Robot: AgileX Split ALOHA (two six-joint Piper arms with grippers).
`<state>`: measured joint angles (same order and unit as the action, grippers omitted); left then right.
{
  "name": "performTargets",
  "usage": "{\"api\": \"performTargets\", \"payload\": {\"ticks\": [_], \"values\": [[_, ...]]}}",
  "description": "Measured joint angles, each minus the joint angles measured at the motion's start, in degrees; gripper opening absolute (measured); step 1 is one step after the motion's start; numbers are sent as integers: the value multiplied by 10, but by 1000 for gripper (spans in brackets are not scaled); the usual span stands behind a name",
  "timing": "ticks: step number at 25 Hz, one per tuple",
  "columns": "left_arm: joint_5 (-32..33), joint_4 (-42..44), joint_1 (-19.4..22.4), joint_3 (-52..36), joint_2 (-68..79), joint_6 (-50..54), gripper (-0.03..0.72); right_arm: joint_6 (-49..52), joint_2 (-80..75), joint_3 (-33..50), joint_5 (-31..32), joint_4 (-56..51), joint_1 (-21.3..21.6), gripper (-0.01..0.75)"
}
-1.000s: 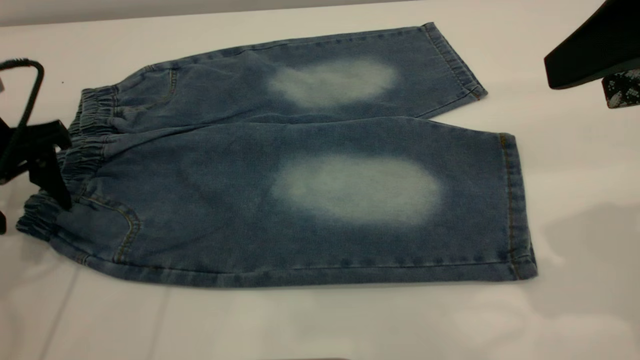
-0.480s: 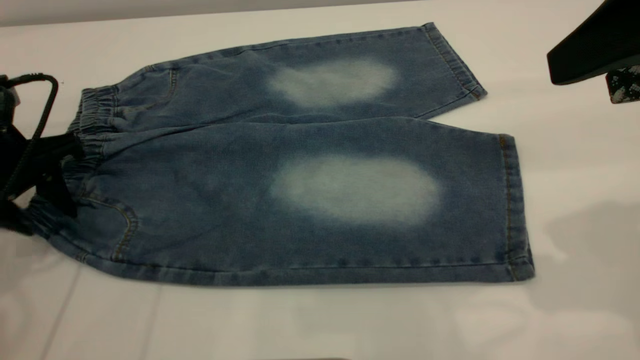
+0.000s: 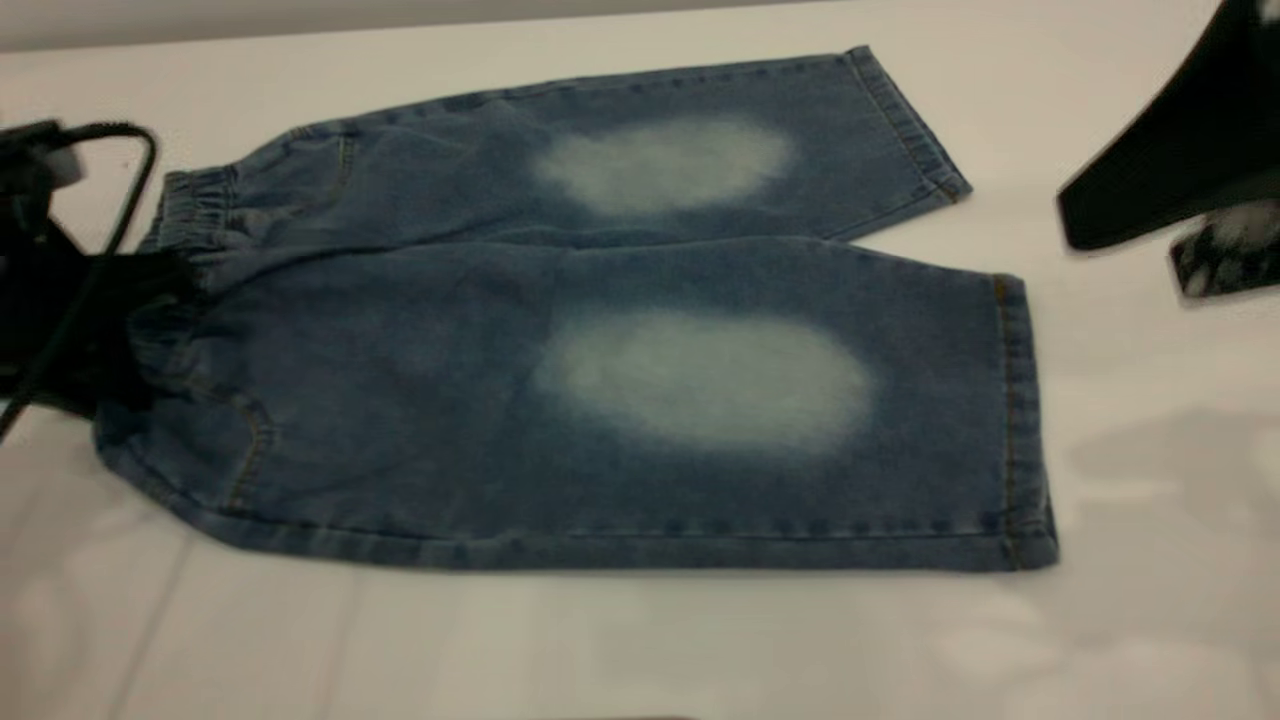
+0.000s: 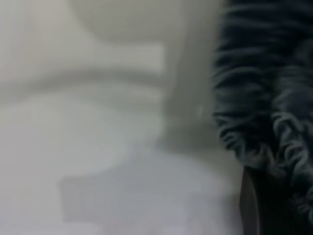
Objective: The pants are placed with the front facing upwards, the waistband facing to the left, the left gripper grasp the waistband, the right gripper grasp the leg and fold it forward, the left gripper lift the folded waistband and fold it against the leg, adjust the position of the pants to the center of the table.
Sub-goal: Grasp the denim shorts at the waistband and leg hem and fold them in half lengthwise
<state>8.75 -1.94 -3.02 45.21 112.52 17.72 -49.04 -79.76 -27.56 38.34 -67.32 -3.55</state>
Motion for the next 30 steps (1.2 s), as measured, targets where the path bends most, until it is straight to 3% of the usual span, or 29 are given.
{"api": "performTargets", "payload": {"ticks": [6, 12, 21, 30], "values": [[14, 0, -45, 5, -54, -17, 75, -45, -122, 22, -3, -74, 0, 496], [25, 0, -47, 5, -89, -20, 75, -137, -255, 22, -17, -194, 0, 496], [29, 0, -47, 5, -108, -20, 75, -272, -393, 19, 19, -346, 0, 496], [29, 0, -47, 5, -108, -20, 75, -314, -436, -19, 62, -369, 0, 492]]}}
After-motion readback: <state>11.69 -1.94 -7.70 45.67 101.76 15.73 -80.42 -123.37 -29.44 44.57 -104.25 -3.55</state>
